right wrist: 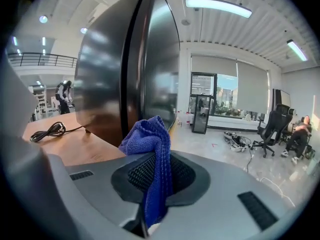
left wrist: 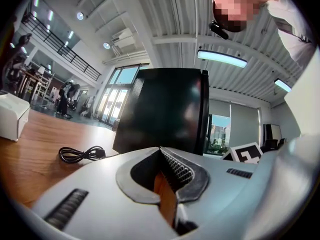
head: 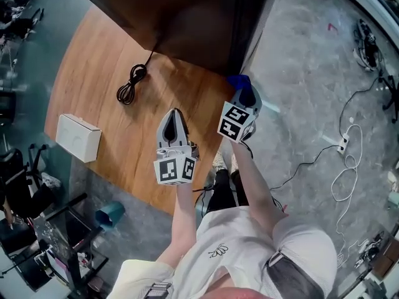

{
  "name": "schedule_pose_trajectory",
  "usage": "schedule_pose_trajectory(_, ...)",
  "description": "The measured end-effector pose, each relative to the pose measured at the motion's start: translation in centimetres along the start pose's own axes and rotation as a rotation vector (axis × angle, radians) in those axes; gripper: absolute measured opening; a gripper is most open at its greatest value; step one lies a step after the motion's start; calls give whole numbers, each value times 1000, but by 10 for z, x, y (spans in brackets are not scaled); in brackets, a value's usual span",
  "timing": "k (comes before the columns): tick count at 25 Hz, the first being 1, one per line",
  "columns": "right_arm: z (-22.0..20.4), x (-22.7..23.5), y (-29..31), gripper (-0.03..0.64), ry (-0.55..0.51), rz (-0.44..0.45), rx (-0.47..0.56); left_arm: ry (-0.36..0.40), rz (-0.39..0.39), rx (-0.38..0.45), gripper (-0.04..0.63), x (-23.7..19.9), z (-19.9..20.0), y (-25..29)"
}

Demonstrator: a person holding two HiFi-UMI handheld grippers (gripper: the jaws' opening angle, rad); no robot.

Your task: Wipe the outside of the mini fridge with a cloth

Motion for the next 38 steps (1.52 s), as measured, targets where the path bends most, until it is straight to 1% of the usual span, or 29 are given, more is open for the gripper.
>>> schedule_pose_trajectory(2,1,13,1,61,0,8,13,-3,2,19,5,7,6,-1)
schedule_pose_trajectory(4,8,23,-6,61,1,41,50,19,-2,29,5,14,15,-2)
schedule_pose_trajectory(8,38,34,-47,61,-4,135,144,65,-22,45,5,29,42,-7)
schedule_pose_trajectory(11,66,40,-89,61,32,225,188,88,-21,32,5,42,68,-16)
schedule_pose_trajectory(13,89,46,-114,61,43,323,235,75,6,40,5,56,81,-23)
schedule_pose_trajectory(16,122,54,-154,61,70,523,308,78,21,45,5,81,100,-35)
schedule_pose_trajectory(17,131,57,-168,61,83,583,334,91,16,41,5,88,106,-40)
schedule_pose_trajectory(19,145,63,-195,61,93,675,391,128,1,36,5,100,121,-48)
schedule_pose_trajectory(22,156,67,-223,61,78,776,460,192,12,71,5,107,141,-61)
schedule_pose_trajectory(25,152,66,-239,61,63,818,494,222,56,118,5,107,157,-75)
schedule_pose_trajectory(30,136,64,-250,61,26,878,491,252,101,142,5,114,160,-95)
schedule_pose_trajectory(34,133,56,-254,61,-12,898,493,267,122,142,5,111,158,-99)
schedule_pose_trajectory(38,131,48,-258,61,-34,929,482,276,124,155,5,106,158,-98)
Point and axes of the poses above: the fingertips, and each gripper's own axes: y forward along the fingers, x to its right, z out of its top, the point moved 6 cm from there along -y, backward along the fingers, and after that the axes turned 15 degrees about -z, right-handed, at the moved point
